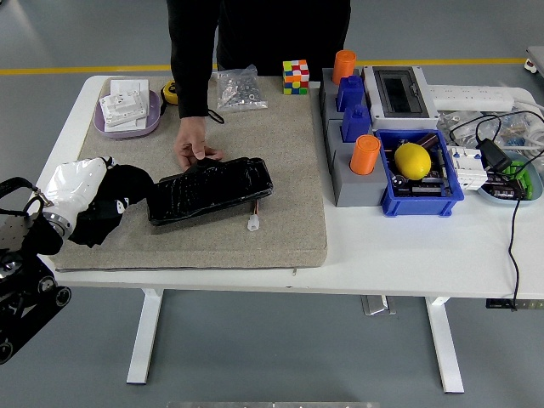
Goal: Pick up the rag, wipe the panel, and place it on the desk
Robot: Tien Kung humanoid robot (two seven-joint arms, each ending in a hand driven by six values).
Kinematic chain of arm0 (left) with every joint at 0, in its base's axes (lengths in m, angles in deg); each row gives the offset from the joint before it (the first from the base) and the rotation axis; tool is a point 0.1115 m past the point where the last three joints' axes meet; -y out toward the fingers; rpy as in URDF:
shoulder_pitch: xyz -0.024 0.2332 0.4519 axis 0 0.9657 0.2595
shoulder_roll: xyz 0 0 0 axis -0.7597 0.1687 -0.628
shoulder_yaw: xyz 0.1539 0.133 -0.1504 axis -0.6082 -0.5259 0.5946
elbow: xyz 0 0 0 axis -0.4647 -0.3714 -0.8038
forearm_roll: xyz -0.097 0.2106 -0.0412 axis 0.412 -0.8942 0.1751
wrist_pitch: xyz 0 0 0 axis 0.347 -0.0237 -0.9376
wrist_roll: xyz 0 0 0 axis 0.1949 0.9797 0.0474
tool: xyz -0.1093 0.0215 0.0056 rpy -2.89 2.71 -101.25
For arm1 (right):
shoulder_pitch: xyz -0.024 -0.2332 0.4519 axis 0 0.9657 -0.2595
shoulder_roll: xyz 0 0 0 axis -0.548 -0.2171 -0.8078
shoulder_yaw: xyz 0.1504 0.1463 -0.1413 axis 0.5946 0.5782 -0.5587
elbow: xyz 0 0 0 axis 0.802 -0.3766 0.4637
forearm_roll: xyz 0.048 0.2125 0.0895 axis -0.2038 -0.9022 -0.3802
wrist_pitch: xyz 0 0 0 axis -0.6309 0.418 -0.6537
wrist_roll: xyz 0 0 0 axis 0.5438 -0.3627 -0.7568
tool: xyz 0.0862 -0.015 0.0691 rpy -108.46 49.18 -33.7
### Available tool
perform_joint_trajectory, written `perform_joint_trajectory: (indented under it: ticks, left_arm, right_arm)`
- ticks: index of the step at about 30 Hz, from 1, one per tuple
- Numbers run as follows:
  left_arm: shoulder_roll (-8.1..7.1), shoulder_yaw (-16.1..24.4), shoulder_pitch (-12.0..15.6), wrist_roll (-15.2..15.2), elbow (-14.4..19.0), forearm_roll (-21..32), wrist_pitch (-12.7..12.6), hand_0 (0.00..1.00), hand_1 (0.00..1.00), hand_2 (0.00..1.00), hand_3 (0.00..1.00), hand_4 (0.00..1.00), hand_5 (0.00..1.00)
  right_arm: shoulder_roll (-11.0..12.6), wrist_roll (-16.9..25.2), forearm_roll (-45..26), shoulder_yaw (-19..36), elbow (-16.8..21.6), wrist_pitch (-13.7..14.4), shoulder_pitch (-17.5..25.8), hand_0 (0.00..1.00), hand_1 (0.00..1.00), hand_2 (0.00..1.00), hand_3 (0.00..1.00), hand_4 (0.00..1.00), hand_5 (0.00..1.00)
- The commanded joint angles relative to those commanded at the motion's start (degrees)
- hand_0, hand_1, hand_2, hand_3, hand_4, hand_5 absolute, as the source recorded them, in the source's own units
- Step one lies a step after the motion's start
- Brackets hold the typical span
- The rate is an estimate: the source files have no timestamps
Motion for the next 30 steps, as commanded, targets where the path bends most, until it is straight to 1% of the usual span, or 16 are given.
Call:
perform_joint_trajectory:
  ticks: [3, 10, 13, 14, 16, 19, 20, 25, 26, 30]
  left_arm:
    - [0.29, 0.67, -0.16, 0.62, -1.67, 0.94, -0.63, 0.229, 0.113, 0.432, 0.295, 0.002, 0.002]
    - [2.83, 1.75, -1.56, 4.39, -9.3, 5.38, -5.16, 0.229, 0.126, 0.435, 0.302, 0.002, 0.002]
    - [3.63, 1.72, -1.73, 5.31, -11.12, 6.77, -6.18, 0.229, 0.126, 0.435, 0.302, 0.002, 0.002]
    - [3.93, 1.74, -1.86, 5.72, -11.8, 7.19, -6.61, 0.235, 0.162, 0.451, 0.327, 0.076, 0.002]
    - [4.44, 1.64, -2.29, 6.26, -13.54, 8.51, -6.99, 0.235, 0.162, 0.451, 0.327, 0.076, 0.002]
    - [4.6, 1.05, -2.51, 6.68, -14.87, 10.77, -7.05, 0.235, 0.162, 0.451, 0.327, 0.076, 0.002]
    - [4.64, 0.93, -2.49, 6.86, -15.04, 11.59, -7.13, 0.264, 0.28, 0.491, 0.46, 0.483, 0.002]
    - [4.8, 0.9, -2.4, 7.06, -14.72, 14.59, -6.04, 0.264, 0.28, 0.491, 0.46, 0.483, 0.002]
    - [4.78, 0.67, -2.47, 7.22, -14.68, 15.64, -5.68, 0.328, 0.474, 0.561, 0.542, 0.53, 0.034]
    - [4.67, -0.02, -2.52, 7.57, -14.83, 18.58, -4.98, 0.328, 0.474, 0.561, 0.542, 0.53, 0.034]
  right_arm:
    - [0.01, 0.01, -0.07, -0.1, 0.04, 0.11, -0.06, 0.691, 0.456, 0.639, 0.618, 0.998, 0.706]
    - [-0.12, 0.07, -0.32, -0.59, 0.14, 0.23, -0.32, 0.692, 0.456, 0.639, 0.618, 0.998, 0.705]
    - [-0.1, 0.0, -0.25, -0.54, 0.14, 0.25, -0.33, 0.692, 0.456, 0.639, 0.618, 0.998, 0.705]
    - [-0.08, -0.04, -0.2, -0.49, 0.13, 0.23, -0.31, 0.691, 0.456, 0.639, 0.618, 0.998, 0.705]
    - [-0.05, -0.1, -0.12, -0.42, 0.1, 0.18, -0.26, 0.691, 0.456, 0.639, 0.618, 0.998, 0.705]
    - [-0.04, -0.12, -0.11, -0.41, 0.09, 0.21, -0.3, 0.691, 0.456, 0.639, 0.618, 0.998, 0.705]
    - [-0.03, -0.11, -0.14, -0.45, 0.11, 0.23, -0.31, 0.691, 0.456, 0.639, 0.618, 0.998, 0.706]
    - [-0.08, -0.06, -0.15, -0.52, 0.06, 0.23, -0.38, 0.691, 0.456, 0.639, 0.618, 0.998, 0.706]
    - [-0.09, -0.04, -0.13, -0.51, 0.05, 0.23, -0.43, 0.69, 0.456, 0.639, 0.618, 0.998, 0.704]
    - [-0.07, 0.04, -0.14, -0.53, 0.09, 0.26, -0.51, 0.69, 0.456, 0.639, 0.618, 0.998, 0.704]
